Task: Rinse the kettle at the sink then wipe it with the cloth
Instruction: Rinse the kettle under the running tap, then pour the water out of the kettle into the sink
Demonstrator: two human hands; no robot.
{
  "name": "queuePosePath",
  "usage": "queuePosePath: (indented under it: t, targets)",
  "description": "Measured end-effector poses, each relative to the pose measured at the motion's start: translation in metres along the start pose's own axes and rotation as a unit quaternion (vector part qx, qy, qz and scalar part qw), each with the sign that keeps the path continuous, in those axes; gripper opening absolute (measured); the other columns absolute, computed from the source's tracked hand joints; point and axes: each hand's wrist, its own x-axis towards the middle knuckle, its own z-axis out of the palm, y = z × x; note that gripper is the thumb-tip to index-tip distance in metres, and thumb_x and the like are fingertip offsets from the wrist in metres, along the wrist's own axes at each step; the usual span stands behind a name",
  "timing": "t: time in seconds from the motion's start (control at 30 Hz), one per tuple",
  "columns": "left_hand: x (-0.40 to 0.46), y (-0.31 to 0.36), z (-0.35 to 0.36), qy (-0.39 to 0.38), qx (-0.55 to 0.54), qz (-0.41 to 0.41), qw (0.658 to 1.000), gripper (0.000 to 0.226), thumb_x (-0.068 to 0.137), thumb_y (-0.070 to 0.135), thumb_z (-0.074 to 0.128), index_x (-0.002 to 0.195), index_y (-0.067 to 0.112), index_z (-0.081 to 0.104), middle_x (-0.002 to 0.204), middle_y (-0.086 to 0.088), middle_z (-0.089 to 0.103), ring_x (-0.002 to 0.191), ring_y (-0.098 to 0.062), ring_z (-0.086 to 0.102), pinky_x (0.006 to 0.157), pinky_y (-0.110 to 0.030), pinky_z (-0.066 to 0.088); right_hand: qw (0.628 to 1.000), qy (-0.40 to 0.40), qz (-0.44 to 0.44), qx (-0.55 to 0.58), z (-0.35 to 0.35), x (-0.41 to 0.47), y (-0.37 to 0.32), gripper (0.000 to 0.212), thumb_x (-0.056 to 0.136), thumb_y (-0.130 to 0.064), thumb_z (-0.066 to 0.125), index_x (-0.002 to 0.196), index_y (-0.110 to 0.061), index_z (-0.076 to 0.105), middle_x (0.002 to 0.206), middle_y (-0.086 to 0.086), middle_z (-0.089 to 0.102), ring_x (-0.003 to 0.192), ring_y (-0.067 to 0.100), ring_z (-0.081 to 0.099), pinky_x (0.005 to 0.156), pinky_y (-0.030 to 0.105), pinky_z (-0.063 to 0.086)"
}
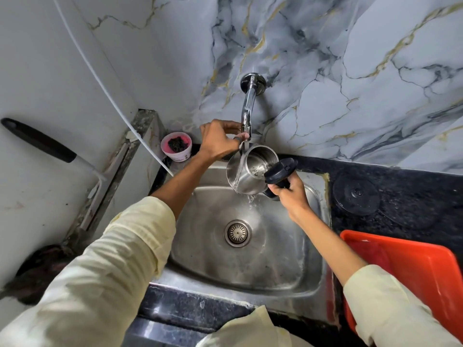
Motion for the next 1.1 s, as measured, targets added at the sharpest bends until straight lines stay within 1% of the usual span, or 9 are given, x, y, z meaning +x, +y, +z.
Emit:
queuePosePath:
  t: [0.23,0.4,0.47,0.57,0.7,0.8,0.93,1.03,1.1]
  targets:
    - [0.005,-0.003,0.002,-0.062,-0.233,-0.026,0.97,0.046,0.076,0.014,0.097,0.116,-0.002,0.081,0.112,-0.015,0.083,0.11,-0.03,0.08,0.109,-0.052,0.059,1.0,-0.015,0.001,-0.013,-0.003,0.001,-0.009,0.047,0.088,0.001,0.073,0.129,-0.02,0.062,0.109,-0.005,0.072,0.091,-0.015,0.067,0.073,0.004,0.051]
    - [0.007,0.015,0.011,0.05,-0.034,-0.072,0.996,0.05,0.051,0.067,0.096,0.082,0.03,0.085,0.085,0.01,0.085,0.094,-0.014,0.079,0.105,-0.039,0.05,1.0,-0.005,-0.005,-0.006,-0.002,-0.001,-0.02,0.052,0.087,0.002,0.071,0.123,-0.034,0.062,0.108,-0.011,0.072,0.09,-0.014,0.068,0.067,0.003,0.05]
    - [0.001,0.025,0.019,0.113,0.06,-0.09,0.988,0.058,0.049,0.08,0.087,0.083,0.034,0.085,0.081,0.013,0.083,0.086,-0.013,0.072,0.095,-0.035,0.037,1.0,-0.001,-0.007,-0.01,-0.001,-0.003,-0.023,0.053,0.088,0.001,0.071,0.133,-0.027,0.06,0.118,-0.005,0.071,0.102,-0.002,0.068,0.078,0.01,0.053]
    - [-0.009,0.031,0.023,0.131,0.036,-0.075,0.988,0.062,0.058,0.074,0.089,0.104,0.031,0.086,0.101,0.01,0.085,0.101,-0.013,0.076,0.105,-0.036,0.049,1.0,0.007,-0.017,-0.019,-0.007,-0.009,-0.029,0.057,0.091,-0.001,0.069,0.141,-0.022,0.052,0.128,0.007,0.067,0.12,0.02,0.064,0.098,0.031,0.054]
    - [-0.037,0.0,0.018,-0.107,-0.156,-0.119,0.975,0.11,0.075,0.049,0.093,0.166,0.021,0.037,0.167,-0.009,0.047,0.154,-0.022,0.046,0.13,-0.046,0.036,0.999,0.004,-0.046,-0.011,-0.033,-0.029,-0.038,0.073,0.094,-0.002,0.066,0.146,-0.037,0.03,0.132,0.007,0.062,0.115,0.009,0.064,0.078,0.007,0.052]
    - [-0.067,-0.029,0.024,-0.267,-0.268,-0.203,0.903,0.099,0.086,0.026,0.087,0.168,0.019,0.032,0.161,-0.013,0.054,0.139,-0.028,0.059,0.123,-0.055,0.044,0.994,-0.028,-0.098,-0.041,-0.055,-0.051,-0.047,0.079,0.094,-0.005,0.067,0.143,-0.057,0.032,0.134,-0.008,0.062,0.111,-0.005,0.064,0.084,0.003,0.047]
    - [-0.083,-0.04,0.025,-0.288,-0.323,-0.222,0.874,0.074,0.096,0.007,0.075,0.163,0.019,0.044,0.143,-0.012,0.067,0.122,-0.03,0.065,0.111,-0.054,0.053,0.963,-0.14,-0.152,-0.174,-0.084,-0.072,-0.066,0.089,0.096,-0.006,0.064,0.155,-0.059,0.024,0.161,-0.026,0.037,0.146,-0.004,0.039,0.116,0.01,0.028]
    - [-0.089,-0.023,0.025,-0.298,-0.324,-0.206,0.874,0.079,0.088,0.005,0.084,0.158,0.02,0.051,0.133,-0.007,0.073,0.116,-0.026,0.072,0.091,-0.04,0.062,0.924,-0.16,-0.161,-0.309,-0.1,-0.088,-0.076,0.102,0.083,0.0,0.06,0.155,-0.061,0.022,0.115,-0.025,0.068,0.081,-0.006,0.064,0.075,0.007,0.046]
    - [-0.097,-0.009,0.028,-0.304,-0.313,-0.193,0.878,0.087,0.077,0.007,0.089,0.156,0.021,0.054,0.138,-0.013,0.073,0.125,-0.031,0.07,0.1,-0.046,0.06,0.908,-0.14,-0.161,-0.361,-0.109,-0.099,-0.084,0.1,0.074,0.001,0.057,0.149,-0.061,0.029,0.066,-0.022,0.056,0.05,0.006,0.045,0.049,0.014,0.036]
